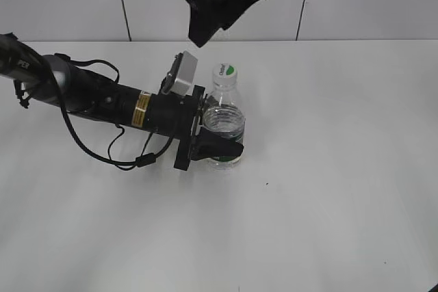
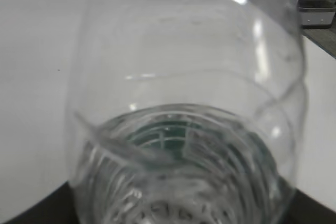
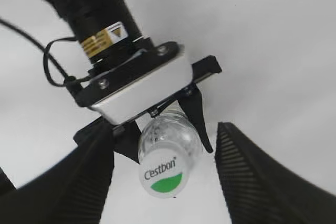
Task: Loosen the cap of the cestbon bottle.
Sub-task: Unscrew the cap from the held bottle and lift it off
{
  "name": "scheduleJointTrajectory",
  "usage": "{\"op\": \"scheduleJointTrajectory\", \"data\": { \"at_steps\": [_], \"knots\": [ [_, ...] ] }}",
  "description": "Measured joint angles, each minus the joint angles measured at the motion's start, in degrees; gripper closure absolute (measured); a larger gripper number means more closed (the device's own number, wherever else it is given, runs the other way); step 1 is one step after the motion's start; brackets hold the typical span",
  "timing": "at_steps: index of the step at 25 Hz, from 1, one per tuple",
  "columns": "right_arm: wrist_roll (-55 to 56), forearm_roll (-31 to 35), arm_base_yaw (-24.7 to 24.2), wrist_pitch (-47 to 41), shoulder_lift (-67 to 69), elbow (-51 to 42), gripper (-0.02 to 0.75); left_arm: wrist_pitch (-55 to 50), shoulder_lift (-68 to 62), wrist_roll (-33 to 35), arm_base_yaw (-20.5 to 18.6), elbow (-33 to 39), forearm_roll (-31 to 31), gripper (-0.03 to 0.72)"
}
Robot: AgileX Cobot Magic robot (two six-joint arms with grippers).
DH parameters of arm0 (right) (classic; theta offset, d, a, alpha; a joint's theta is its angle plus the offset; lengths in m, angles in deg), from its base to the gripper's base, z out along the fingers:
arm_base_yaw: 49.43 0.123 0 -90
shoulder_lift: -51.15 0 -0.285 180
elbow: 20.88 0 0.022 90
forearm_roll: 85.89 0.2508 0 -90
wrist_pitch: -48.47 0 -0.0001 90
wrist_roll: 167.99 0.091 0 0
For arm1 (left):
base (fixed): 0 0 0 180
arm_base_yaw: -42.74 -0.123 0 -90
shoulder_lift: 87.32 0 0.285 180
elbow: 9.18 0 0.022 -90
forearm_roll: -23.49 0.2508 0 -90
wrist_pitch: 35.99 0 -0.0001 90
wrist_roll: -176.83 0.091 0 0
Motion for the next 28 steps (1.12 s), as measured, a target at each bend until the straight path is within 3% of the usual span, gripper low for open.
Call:
{"op": "scheduleJointTrajectory", "data": {
  "at_steps": [5, 8, 15, 28],
  "knots": [
    [27.99, -4.58, 0.00, 0.06, -0.22, 0.59, 0.272, -0.07, 0.00, 0.00, 0.00, 0.11, -0.36, 0.287],
    [35.83, -5.11, 0.00, 0.06, -0.22, 0.48, 0.272, -0.14, 0.00, 0.00, 0.00, 0.11, -0.42, 0.287],
    [43.27, -5.84, 0.00, 0.12, -0.88, -2.51, 0.272, -0.59, 0.00, 0.00, 0.10, 0.28, -1.28, 0.287],
    [44.90, -4.13, 0.00, 0.12, -0.88, -6.06, 0.272, -1.32, 0.00, 0.00, 0.16, 0.28, -1.77, 0.287]
  ]
}}
